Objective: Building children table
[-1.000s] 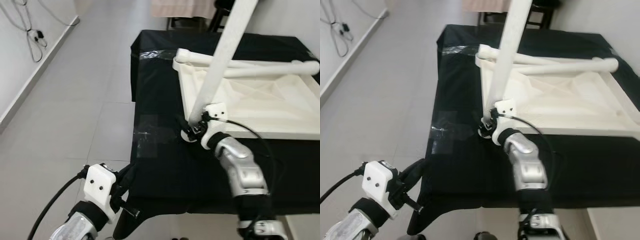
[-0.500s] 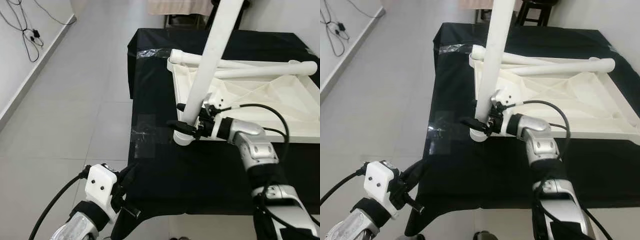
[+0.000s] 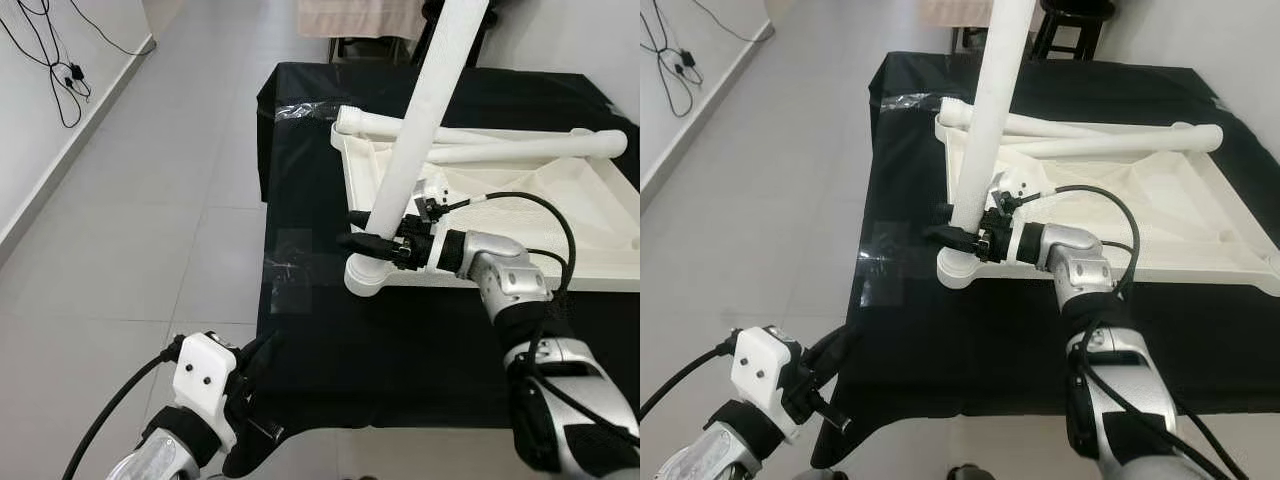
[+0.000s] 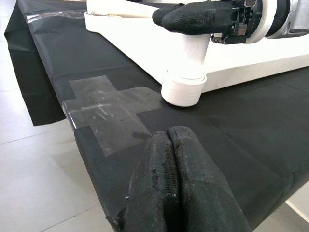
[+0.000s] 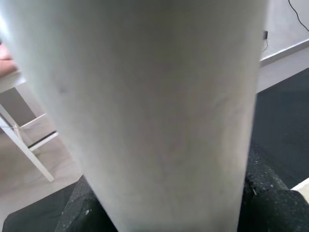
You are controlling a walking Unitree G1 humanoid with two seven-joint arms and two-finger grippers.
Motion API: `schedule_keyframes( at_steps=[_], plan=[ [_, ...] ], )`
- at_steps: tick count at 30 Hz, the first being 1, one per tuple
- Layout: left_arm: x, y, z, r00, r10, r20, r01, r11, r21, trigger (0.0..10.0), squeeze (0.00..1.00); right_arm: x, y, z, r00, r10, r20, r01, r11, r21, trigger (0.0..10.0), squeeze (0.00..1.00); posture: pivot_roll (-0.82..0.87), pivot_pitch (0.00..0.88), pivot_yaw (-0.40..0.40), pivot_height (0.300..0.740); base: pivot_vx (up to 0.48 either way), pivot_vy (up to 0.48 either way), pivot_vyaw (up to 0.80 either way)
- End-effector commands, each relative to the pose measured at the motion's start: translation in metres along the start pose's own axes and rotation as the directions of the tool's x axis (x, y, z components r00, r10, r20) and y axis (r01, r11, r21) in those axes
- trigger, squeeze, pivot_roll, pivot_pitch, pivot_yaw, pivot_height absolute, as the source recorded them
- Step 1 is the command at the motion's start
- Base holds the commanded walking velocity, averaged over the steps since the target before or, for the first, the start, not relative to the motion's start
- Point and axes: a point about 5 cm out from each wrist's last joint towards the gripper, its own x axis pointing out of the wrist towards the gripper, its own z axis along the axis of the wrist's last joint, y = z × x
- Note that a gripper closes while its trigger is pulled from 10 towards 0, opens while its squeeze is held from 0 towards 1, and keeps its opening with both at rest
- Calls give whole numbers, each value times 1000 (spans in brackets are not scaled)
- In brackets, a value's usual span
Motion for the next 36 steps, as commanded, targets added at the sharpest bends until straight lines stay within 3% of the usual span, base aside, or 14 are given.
schedule_keyframes(
  at_steps=[1,9,10,11,12,13,14,15,16,29,30,31,32,36],
  plan=[
    [-1,-1,-3,1000,3,-14,-4,1000,-8,10000,0,2,3,-13,998,41,39,-45,993,110,0,0,168,128,-87,740,0,0,0],
    [-3,0,-2,1000,5,-12,-5,1000,-8,10000,0,3,-4,-15,989,-145,0,145,989,-6,0,0,169,146,-96,740,0,0,0],
    [-4,-1,-2,1000,5,-12,-5,1000,-8,10000,0,1,-10,-19,947,-319,-30,316,946,-70,0,0,175,156,-106,740,0,0,0],
    [-6,0,-1,1000,5,-12,-5,1000,-7,10000,0,-13,-16,-24,718,-696,-26,685,712,-156,0,0,170,173,-112,740,0,0,0],
    [-6,0,-1,1000,5,-12,-5,1000,-7,10000,0,-13,-16,-24,718,-696,-26,685,712,-156,0,0,170,173,-112,740,0,0,0],
    [-8,1,1,1000,5,-11,-5,1000,-7,10000,0,-17,3,-36,564,-826,-2,815,556,-163,0,0,160,185,-102,740,0,0,0],
    [-8,1,1,1000,5,-11,-5,1000,-7,10000,0,-17,3,-36,564,-826,-2,815,556,-163,0,0,160,185,-102,740,0,0,0],
    [-10,2,2,1000,5,-11,-5,1000,-7,10000,0,-20,30,-47,460,-888,19,873,449,-190,0,0,148,193,-79,740,0,0,0],
    [-10,4,2,1000,6,-12,-6,1000,-7,10000,0,-21,47,-49,426,-903,53,887,406,-222,0,0,128,188,-57,740,0,0,0],
    [-5,7,1,1000,10,-7,-10,1000,-6,10000,0,-8,40,-46,489,-870,70,848,455,-272,0,0,134,167,-79,740,0,0,0],
    [-5,8,1,1000,9,-5,-9,1000,-6,10000,0,-1,46,-42,550,-833,57,816,521,-250,10000,4,129,164,-76,740,0,0,0],
    [-5,8,1,1000,9,-5,-9,1000,-6,10000,0,-1,46,-42,550,-833,57,816,521,-250,10000,4,129,164,-76,740,0,0,0],
    [-4,8,1,1000,8,-5,-8,1000,-5,10000,0,5,51,-38,629,-775,59,770,612,-180,10000,1000,134,162,-75,740,0,0,0],
    [-4,7,1,1000,6,-5,-6,1000,-6,10000,0,11,59,-26,748,-657,96,664,741,-99,10000,1000,136,161,-79,740,0,0,0]
  ],
)
